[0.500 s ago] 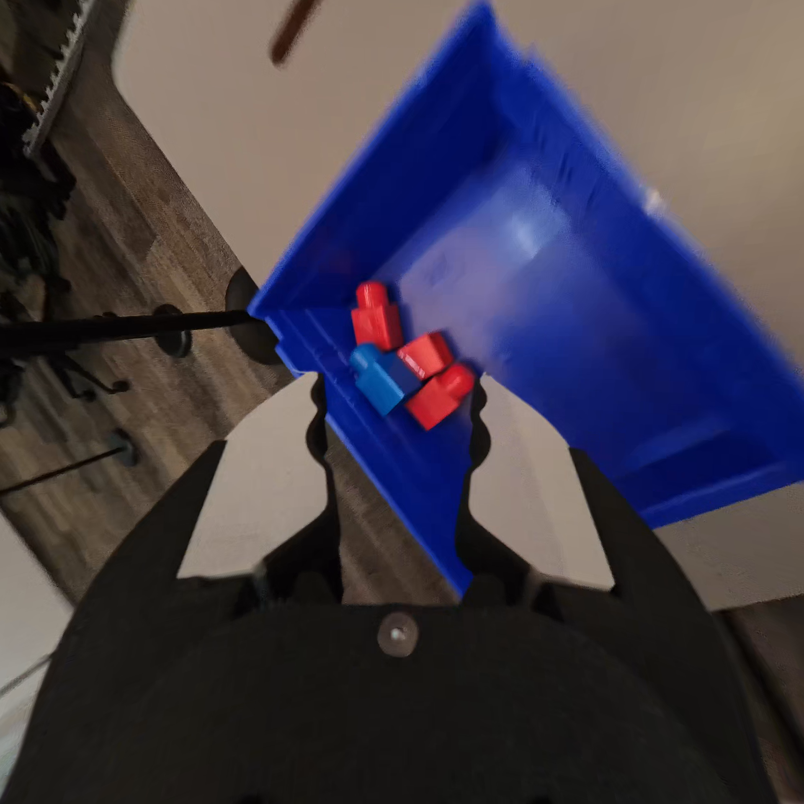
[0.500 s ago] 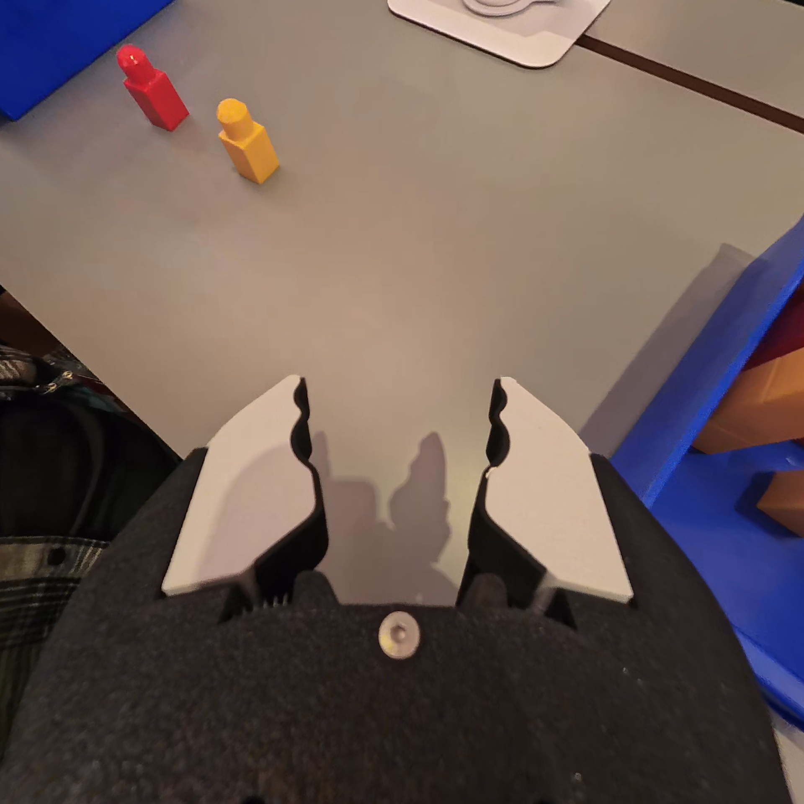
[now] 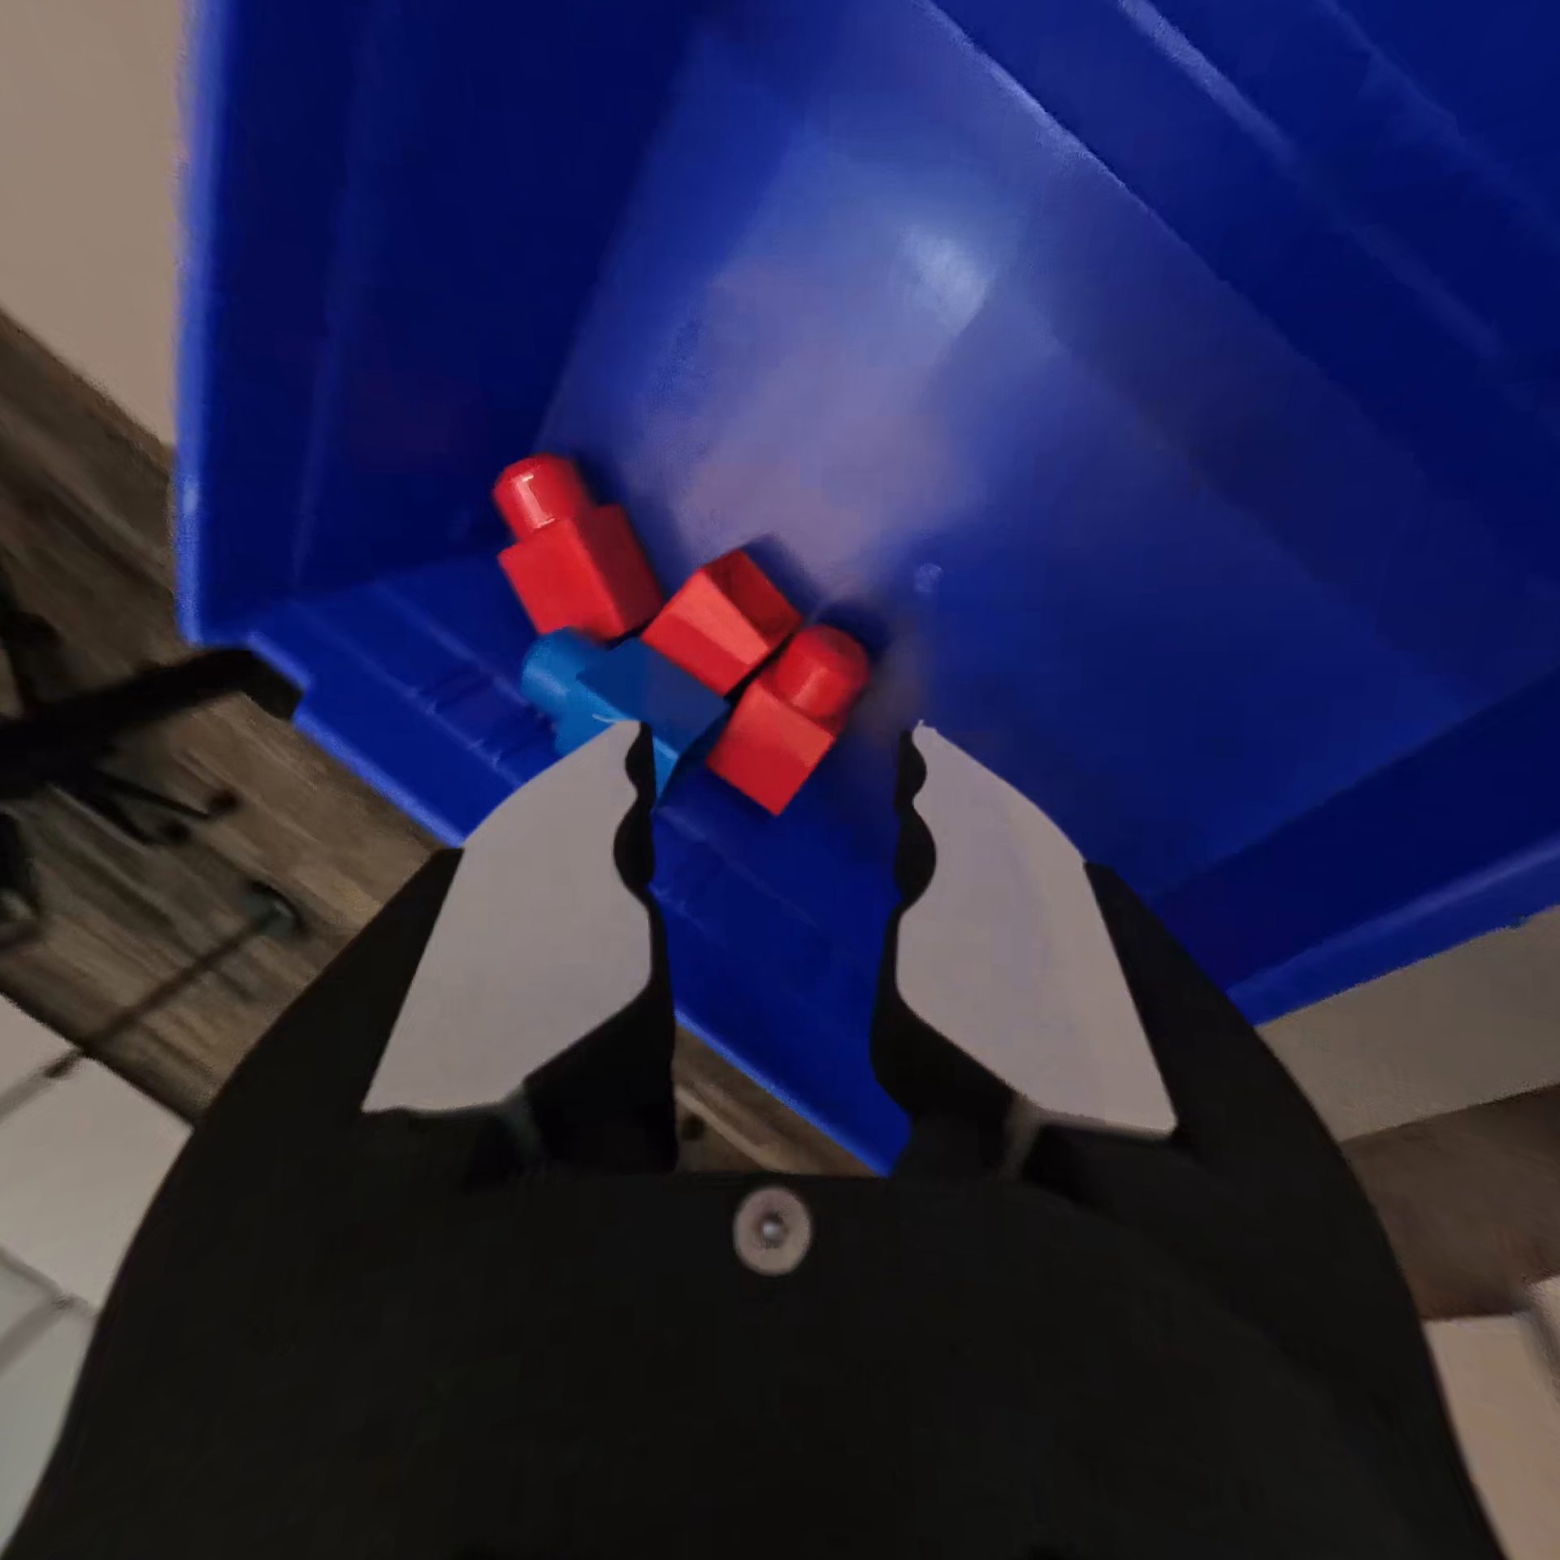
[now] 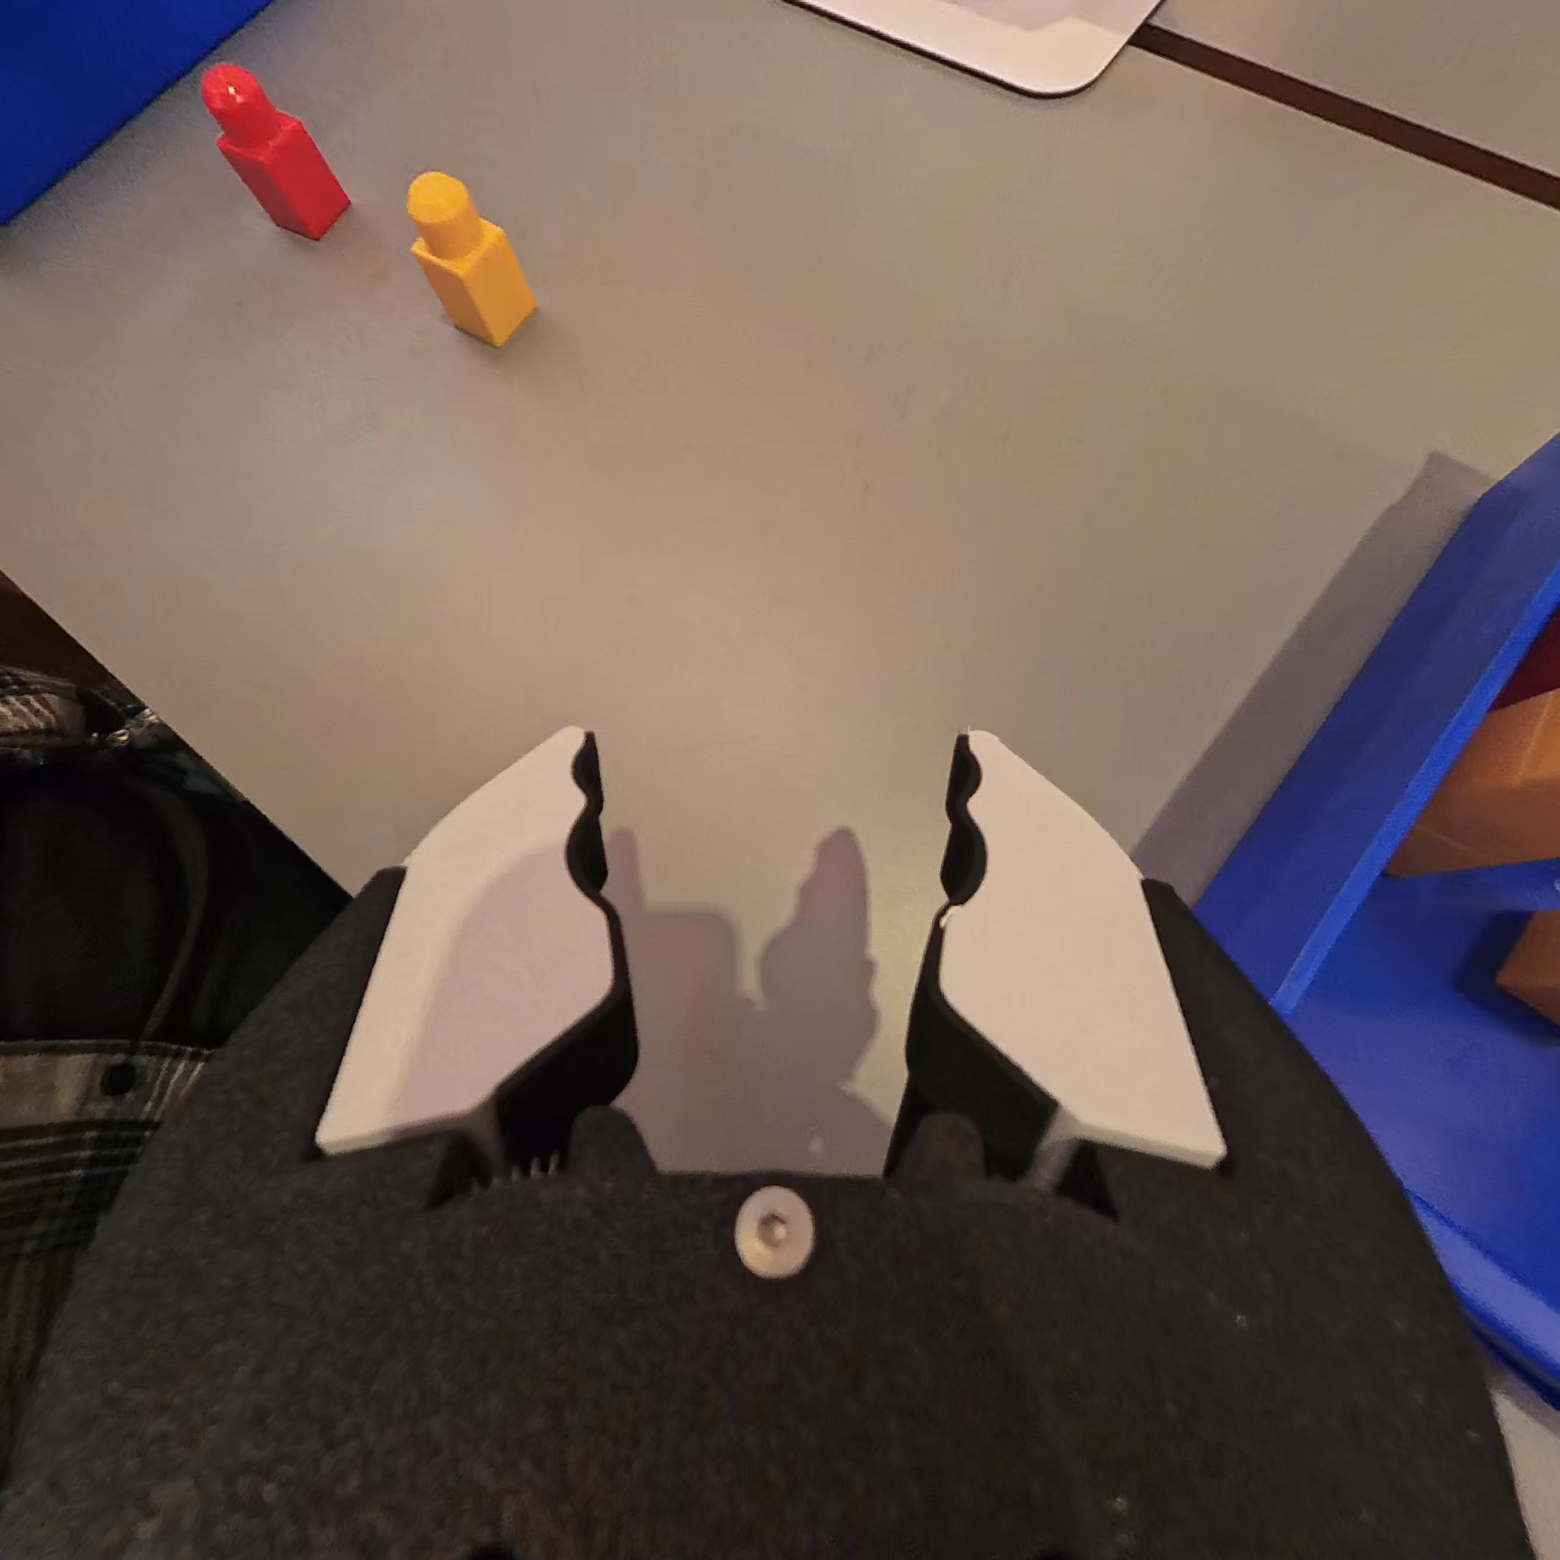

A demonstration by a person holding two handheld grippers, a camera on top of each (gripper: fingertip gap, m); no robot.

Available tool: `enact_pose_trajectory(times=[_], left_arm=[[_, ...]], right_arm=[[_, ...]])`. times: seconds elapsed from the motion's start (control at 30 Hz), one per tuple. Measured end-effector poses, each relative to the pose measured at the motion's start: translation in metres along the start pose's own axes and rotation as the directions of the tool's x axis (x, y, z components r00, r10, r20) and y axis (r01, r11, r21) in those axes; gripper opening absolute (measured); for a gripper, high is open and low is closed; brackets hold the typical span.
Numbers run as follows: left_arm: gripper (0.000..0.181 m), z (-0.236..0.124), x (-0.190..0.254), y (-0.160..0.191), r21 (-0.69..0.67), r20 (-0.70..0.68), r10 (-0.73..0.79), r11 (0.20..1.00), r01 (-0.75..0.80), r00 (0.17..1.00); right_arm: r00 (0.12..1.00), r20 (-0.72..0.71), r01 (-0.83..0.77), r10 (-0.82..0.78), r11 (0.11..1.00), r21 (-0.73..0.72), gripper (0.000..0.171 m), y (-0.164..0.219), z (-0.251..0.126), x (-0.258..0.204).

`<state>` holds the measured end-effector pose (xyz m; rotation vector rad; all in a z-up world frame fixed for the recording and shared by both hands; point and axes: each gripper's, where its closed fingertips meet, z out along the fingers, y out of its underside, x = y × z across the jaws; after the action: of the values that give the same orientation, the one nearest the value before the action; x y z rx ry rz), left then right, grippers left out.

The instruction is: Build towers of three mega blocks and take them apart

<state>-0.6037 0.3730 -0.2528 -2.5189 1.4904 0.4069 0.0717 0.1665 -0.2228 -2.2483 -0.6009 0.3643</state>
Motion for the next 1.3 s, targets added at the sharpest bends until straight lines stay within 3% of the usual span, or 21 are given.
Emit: enact_pose_trajectory(times=[0.03,0.13,0.3,0.6,0.77,0.9,1.0,1.17,1.3], left_arm=[[0.052,0.005,0.005,0.001,-0.019,0.004,0.070,0.997,-0.070,0.998],[0.041,0.019,0.013,0.003,-0.063,-0.002,0.233,0.971,-0.233,0.972],[0.041,0.040,0.015,0.010,-0.167,-0.059,0.308,0.935,-0.314,0.949],[0.033,0.071,0.015,0.024,-0.295,-0.114,0.295,0.902,-0.316,0.949],[0.030,0.066,0.016,0.020,-0.295,-0.118,0.218,0.924,-0.244,0.969],[0.029,0.025,0.003,-0.019,-0.049,-0.056,0.060,0.997,-0.063,0.997],[0.029,-0.027,0.002,-0.069,0.229,-0.080,-0.057,0.970,0.074,0.995],[0.029,-0.125,0.045,-0.176,0.645,-0.182,-0.058,0.746,0.164,0.982],[0.029,-0.175,0.117,-0.256,0.839,-0.265,0.089,0.512,0.184,0.960]], right_arm=[[1.000,-0.001,0.003,-0.003,1.000,-0.001,0.078,-0.001,0.000,0.000],[1.000,0.001,0.014,-0.014,1.000,0.005,0.078,-0.004,0.001,-0.002],[1.000,-0.002,0.015,-0.015,1.000,0.001,0.079,-0.003,0.000,-0.003],[1.000,-0.020,0.015,-0.015,1.000,0.002,0.078,-0.005,-0.005,0.000],[1.000,-0.010,0.020,-0.020,1.000,0.004,0.078,-0.006,-0.004,-0.002],[1.000,-0.008,0.012,-0.011,1.000,0.021,0.078,-0.003,-0.007,-0.001],[1.000,-0.003,0.002,-0.002,0.999,0.038,0.078,-0.001,-0.008,-0.001],[1.000,0.012,-0.012,0.011,0.998,0.066,0.077,0.003,-0.009,-0.004],[1.000,0.024,-0.022,0.020,0.995,0.093,0.077,0.004,-0.011,-0.008]])
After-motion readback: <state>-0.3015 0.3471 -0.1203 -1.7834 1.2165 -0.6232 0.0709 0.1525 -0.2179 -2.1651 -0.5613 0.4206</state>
